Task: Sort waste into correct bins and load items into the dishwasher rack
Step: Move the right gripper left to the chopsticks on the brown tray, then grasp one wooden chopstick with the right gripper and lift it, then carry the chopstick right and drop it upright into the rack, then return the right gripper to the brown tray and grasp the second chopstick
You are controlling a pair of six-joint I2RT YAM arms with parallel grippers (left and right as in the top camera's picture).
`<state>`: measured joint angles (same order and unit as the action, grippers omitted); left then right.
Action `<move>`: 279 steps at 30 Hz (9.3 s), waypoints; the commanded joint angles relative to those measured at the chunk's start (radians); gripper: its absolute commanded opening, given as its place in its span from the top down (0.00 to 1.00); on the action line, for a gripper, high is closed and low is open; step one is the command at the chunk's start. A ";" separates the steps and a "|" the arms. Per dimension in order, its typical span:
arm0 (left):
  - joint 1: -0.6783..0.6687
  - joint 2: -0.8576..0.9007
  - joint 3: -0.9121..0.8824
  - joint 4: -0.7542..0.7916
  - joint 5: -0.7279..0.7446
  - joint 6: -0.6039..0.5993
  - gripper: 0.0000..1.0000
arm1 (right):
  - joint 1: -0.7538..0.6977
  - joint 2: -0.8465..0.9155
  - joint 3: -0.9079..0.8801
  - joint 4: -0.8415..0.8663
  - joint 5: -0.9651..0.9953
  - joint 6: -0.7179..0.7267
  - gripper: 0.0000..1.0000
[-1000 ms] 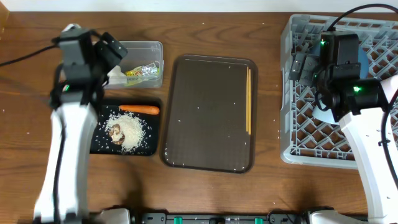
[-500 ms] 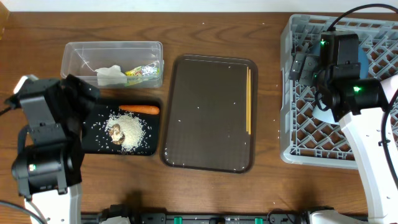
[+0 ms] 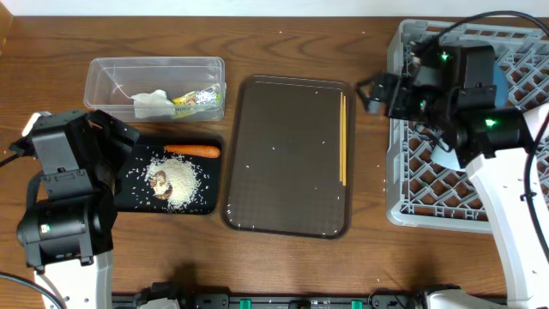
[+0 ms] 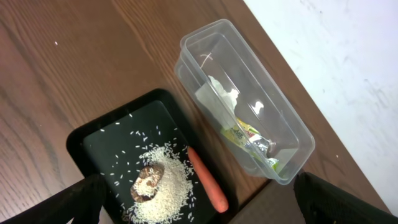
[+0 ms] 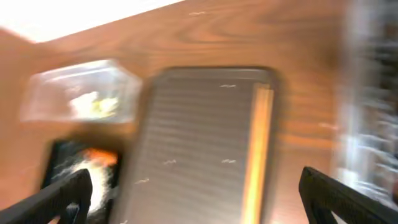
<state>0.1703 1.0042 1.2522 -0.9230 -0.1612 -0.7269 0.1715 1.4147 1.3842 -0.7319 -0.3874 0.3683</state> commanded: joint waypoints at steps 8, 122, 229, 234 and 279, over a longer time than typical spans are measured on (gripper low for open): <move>0.006 0.023 -0.003 -0.004 -0.015 -0.004 0.02 | 0.247 0.261 0.009 -0.011 0.259 0.117 0.12; 0.006 0.023 -0.003 -0.004 -0.015 -0.004 0.02 | 0.301 0.743 0.058 -0.006 0.376 0.225 0.27; 0.006 0.023 -0.003 -0.004 -0.015 -0.004 0.02 | 0.285 0.618 0.459 -0.423 0.385 0.037 0.34; 0.006 0.023 -0.003 -0.004 -0.015 -0.004 0.02 | 0.314 0.710 0.459 -0.436 0.474 0.138 0.33; 0.006 0.023 -0.003 -0.004 -0.015 -0.004 0.02 | 0.255 0.812 0.281 -0.320 0.413 0.164 0.31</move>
<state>0.1703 1.0256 1.2522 -0.9237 -0.1642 -0.7296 0.4339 2.2143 1.6917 -1.0527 0.0330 0.5163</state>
